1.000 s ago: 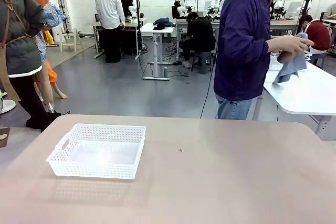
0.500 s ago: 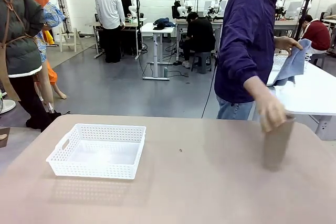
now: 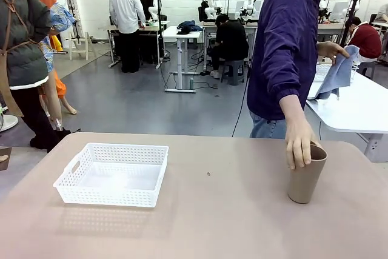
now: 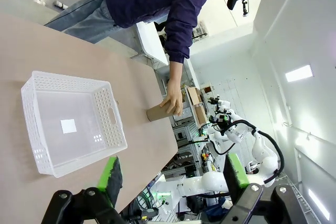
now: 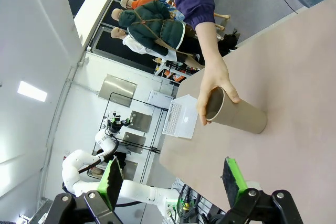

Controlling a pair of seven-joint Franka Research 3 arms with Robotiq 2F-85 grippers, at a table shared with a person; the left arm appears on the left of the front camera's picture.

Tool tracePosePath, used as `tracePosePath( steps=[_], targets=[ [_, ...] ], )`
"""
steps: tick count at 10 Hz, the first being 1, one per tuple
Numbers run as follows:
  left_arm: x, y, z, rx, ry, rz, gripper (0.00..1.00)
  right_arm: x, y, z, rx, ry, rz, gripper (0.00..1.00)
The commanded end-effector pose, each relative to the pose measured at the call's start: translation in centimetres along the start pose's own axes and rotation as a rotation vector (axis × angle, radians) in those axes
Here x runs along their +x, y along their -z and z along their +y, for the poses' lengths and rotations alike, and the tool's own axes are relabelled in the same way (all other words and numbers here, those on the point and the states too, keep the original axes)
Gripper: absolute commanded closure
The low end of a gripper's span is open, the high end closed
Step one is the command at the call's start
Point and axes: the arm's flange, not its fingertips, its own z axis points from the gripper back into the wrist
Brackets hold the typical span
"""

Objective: Clean and organize the cups into the basket.
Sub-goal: Pick up the Organizing basket and move it to the center of the table, then pick up the Reusable plastic cup from the right side of the table and place it inside the Organizing basket.

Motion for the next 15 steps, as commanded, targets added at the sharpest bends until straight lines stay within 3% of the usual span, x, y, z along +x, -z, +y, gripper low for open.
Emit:
tracePosePath(
  steps=[1, 4, 6, 9, 12, 15],
  targets=[
    [0.0, -0.2, -0.1, -0.006, 0.003, -0.005, 0.00, -0.2, -0.3, -0.3, -0.015, 0.003, 0.011, 0.00],
    [0.0, 0.0, 0.0, 0.000, 0.000, 0.000, 0.00, 0.0, 0.0, 0.0, 0.000, 0.000, 0.000, 0.00],
    [1.1, 1.2, -1.7, 0.170, 0.104, 0.160, 0.00, -0.2, 2.9, 0.5, -0.103, -0.382, 0.139, 0.00],
    [3.1, 4.3, -2.8, 0.418, 0.115, 0.405, 0.00, 1.8, 7.1, -1.2, -0.133, -0.698, 0.309, 0.00],
    [2.8, 8.9, -3.8, 0.677, 0.133, 0.569, 0.00, 2.5, 9.6, -3.0, -0.096, -0.844, 0.372, 0.00],
    [2.7, 13.4, -2.5, 0.852, 0.106, 0.598, 0.00, 2.0, 10.9, -4.2, -0.106, -0.847, 0.433, 0.00]
  ],
)
